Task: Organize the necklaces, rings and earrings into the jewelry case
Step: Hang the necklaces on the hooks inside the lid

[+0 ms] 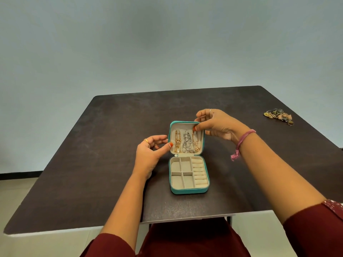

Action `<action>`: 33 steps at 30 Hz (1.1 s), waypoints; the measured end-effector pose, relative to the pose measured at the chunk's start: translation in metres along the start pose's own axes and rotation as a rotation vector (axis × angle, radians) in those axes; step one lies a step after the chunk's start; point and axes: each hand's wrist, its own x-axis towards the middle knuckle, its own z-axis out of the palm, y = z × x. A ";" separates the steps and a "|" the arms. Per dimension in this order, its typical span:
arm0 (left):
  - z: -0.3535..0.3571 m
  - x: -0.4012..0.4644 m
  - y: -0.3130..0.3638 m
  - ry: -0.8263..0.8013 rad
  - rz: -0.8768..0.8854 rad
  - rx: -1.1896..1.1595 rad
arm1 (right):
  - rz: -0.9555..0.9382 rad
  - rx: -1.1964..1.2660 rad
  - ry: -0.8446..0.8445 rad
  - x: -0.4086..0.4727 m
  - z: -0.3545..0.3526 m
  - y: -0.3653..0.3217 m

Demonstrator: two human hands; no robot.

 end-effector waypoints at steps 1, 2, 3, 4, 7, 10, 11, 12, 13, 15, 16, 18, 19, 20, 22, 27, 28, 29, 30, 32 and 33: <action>0.000 0.000 0.000 0.001 0.001 -0.002 | 0.012 0.035 0.002 0.001 0.001 0.001; 0.000 0.000 0.000 0.000 0.001 -0.006 | 0.020 0.077 0.007 0.002 0.003 0.002; 0.000 0.000 0.000 -0.001 0.001 -0.011 | 0.026 0.129 0.012 0.002 0.004 0.004; 0.000 0.000 0.000 -0.002 0.001 -0.015 | 0.033 0.182 0.016 0.003 0.006 0.006; 0.000 0.000 0.000 -0.005 -0.005 -0.021 | 0.068 0.304 0.033 0.005 0.012 0.011; 0.000 0.000 0.000 -0.008 -0.011 -0.018 | 0.100 0.441 0.049 0.005 0.018 0.011; 0.000 0.000 0.000 -0.010 -0.012 -0.015 | 0.106 0.481 0.054 0.006 0.020 0.011; 0.000 0.000 0.000 -0.011 -0.014 -0.011 | 0.107 0.507 0.061 0.006 0.022 0.010; 0.000 0.000 0.000 -0.011 -0.015 -0.008 | 0.105 0.521 0.065 0.007 0.023 0.010; 0.001 0.000 0.000 -0.002 -0.015 -0.001 | 0.088 0.537 0.067 0.007 0.026 0.008; 0.001 0.000 0.000 0.003 -0.017 0.005 | 0.078 0.541 0.065 0.008 0.027 0.007; 0.001 0.001 -0.001 0.011 -0.021 0.018 | 0.056 0.532 0.067 0.007 0.028 0.006; 0.001 0.001 -0.001 0.014 -0.024 0.027 | 0.040 0.514 0.069 0.007 0.029 0.007; 0.001 0.002 -0.001 0.016 -0.025 0.038 | 0.019 0.495 0.071 0.006 0.029 0.008; 0.002 0.002 -0.002 0.026 -0.025 0.059 | -0.038 0.475 0.078 0.004 0.029 0.010; 0.006 0.003 -0.003 0.048 -0.023 0.101 | -0.171 0.335 0.206 -0.005 0.032 0.033; 0.007 0.003 -0.003 0.047 -0.023 0.105 | -0.180 0.302 0.251 -0.008 0.033 0.043; 0.008 0.003 -0.003 0.050 -0.024 0.108 | -0.175 0.288 0.289 -0.012 0.037 0.054; 0.008 0.002 -0.003 0.056 -0.022 0.116 | -0.169 0.287 0.320 -0.016 0.040 0.065; 0.010 0.003 -0.002 0.072 -0.014 0.142 | -0.178 0.263 0.367 -0.026 0.044 0.086; 0.011 0.004 -0.002 0.078 -0.009 0.156 | -0.195 0.243 0.385 -0.029 0.045 0.093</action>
